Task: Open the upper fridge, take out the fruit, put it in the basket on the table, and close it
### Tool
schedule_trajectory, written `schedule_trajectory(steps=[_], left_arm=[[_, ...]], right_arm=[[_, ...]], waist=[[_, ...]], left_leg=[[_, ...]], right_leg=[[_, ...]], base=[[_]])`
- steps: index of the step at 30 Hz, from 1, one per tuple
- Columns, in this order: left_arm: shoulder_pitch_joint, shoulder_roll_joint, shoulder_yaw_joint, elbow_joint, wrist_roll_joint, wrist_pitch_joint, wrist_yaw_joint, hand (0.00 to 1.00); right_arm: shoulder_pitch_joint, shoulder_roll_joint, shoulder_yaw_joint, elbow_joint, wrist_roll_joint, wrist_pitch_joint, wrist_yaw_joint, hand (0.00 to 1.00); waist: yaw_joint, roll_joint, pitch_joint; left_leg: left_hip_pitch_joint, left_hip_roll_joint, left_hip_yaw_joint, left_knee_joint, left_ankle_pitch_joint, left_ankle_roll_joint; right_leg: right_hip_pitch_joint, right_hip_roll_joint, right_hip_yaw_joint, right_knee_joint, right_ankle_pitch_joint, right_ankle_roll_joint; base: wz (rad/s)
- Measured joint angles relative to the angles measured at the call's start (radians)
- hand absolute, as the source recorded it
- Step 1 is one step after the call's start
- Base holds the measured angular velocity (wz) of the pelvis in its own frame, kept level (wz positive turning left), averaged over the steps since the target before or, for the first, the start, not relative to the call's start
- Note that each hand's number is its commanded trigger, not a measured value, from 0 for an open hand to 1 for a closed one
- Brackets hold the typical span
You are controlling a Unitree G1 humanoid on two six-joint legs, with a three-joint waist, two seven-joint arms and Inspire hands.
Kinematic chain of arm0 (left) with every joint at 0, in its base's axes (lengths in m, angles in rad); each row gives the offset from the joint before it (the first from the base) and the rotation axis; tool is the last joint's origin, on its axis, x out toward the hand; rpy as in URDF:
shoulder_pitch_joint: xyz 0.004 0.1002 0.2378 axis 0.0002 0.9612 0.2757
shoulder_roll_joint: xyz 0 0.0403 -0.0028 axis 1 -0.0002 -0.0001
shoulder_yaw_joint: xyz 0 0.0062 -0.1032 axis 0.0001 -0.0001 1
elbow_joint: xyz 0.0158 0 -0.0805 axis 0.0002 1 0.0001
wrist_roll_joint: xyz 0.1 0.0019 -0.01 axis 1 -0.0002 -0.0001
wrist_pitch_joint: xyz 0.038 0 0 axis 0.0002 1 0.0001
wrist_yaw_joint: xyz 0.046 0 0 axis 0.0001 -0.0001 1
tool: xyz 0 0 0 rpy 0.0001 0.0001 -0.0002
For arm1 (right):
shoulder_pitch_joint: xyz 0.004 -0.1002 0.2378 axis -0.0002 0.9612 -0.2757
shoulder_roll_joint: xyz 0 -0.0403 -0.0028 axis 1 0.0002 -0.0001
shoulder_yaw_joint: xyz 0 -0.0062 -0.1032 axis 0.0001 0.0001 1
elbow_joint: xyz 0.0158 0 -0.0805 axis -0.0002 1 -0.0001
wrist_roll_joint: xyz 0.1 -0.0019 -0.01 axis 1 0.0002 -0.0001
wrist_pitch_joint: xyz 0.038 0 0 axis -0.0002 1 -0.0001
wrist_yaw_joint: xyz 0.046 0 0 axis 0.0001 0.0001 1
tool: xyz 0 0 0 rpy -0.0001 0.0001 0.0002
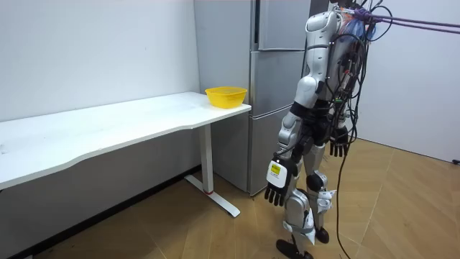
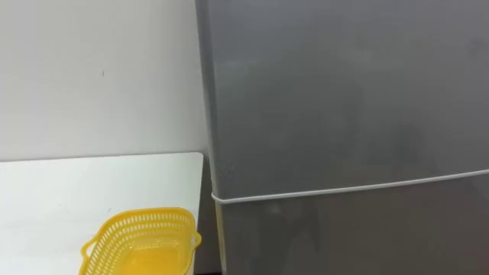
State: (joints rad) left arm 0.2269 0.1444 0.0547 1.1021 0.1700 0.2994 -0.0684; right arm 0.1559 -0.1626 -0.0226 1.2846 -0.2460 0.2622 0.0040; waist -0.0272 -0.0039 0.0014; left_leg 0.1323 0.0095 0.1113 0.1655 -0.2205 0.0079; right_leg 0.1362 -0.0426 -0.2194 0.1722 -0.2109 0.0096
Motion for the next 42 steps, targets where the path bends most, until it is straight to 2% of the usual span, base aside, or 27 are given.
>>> schedule_trajectory(steps=[8,21,26,30,34,35,37,42], left_arm=[[-0.001,0.000,-0.001,0.000,0.000,0.000,0.001,0.00],[-0.005,-0.001,0.007,-0.004,-0.001,-0.021,0.081,0.00],[-0.001,-0.007,0.044,-0.005,-0.028,-0.022,0.119,0.00],[0.005,-0.016,0.093,-0.005,-0.165,-0.031,0.166,0.00],[-0.006,-0.018,0.173,-0.006,-0.399,-0.063,0.252,0.00],[-0.008,-0.018,0.184,-0.008,-0.427,-0.068,0.265,0.00],[-0.011,-0.018,0.224,-0.056,-0.541,-0.079,0.329,0.00],[-0.020,-0.013,0.279,-0.166,-0.673,-0.140,0.437,0.00]], right_arm=[[-0.010,0.001,0.001,0.000,-0.027,0.001,0.002,0.00],[-0.014,0.002,0.000,-0.011,-0.044,-0.002,-0.001,0.00],[-0.014,0.003,-0.002,-0.010,-0.043,-0.002,-0.004,0.00],[-0.011,0.008,-0.003,-0.010,-0.037,-0.002,-0.016,0.00],[-0.017,0.008,-0.004,-0.005,-0.028,-0.003,-0.027,0.00],[-0.019,0.008,-0.006,-0.006,-0.028,-0.004,-0.028,0.00],[-0.015,0.009,-0.021,-0.011,-0.028,-0.013,-0.040,0.00],[-0.015,0.008,-0.021,-0.020,-0.035,-0.027,-0.057,0.00]], waist=[[0.004,0.000,0.0002],[0.005,-0.002,-0.0008],[0.007,-0.003,-0.0019],[0.007,-0.009,-0.0044],[0.013,-0.011,-0.0038],[0.016,-0.011,-0.0038],[0.028,-0.009,-0.0034],[0.035,-0.001,-0.0048]], left_leg=[[0.003,0.008,0.001,0.001,-0.003,0.000],[-0.006,0.010,0.006,0.002,-0.003,-0.001],[-0.005,0.009,0.005,0.001,-0.004,-0.002],[-0.003,0.003,0.006,0.003,-0.004,-0.002],[0.001,0.001,-0.001,0.009,-0.003,-0.001],[0.001,0.000,-0.003,0.009,-0.003,-0.001],[-0.001,0.000,-0.006,0.014,-0.003,-0.001],[-0.002,0.001,-0.024,0.003,-0.004,-0.001]], right_leg=[[-0.001,0.001,0.004,-0.002,0.000,0.000],[-0.013,0.007,0.018,0.000,0.001,-0.002],[-0.013,0.007,0.020,-0.002,0.001,-0.003],[-0.011,0.006,0.019,-0.001,0.001,-0.003],[-0.012,0.003,0.018,-0.001,0.001,-0.003],[-0.011,0.003,0.018,0.000,0.001,-0.003],[-0.007,0.003,0.021,0.002,0.001,-0.003],[-0.007,0.007,0.015,0.005,0.003,-0.005]], base=[[0.00],[-0.01],[-0.01],[0.00],[0.00],[0.00],[0.00],[0.04]])
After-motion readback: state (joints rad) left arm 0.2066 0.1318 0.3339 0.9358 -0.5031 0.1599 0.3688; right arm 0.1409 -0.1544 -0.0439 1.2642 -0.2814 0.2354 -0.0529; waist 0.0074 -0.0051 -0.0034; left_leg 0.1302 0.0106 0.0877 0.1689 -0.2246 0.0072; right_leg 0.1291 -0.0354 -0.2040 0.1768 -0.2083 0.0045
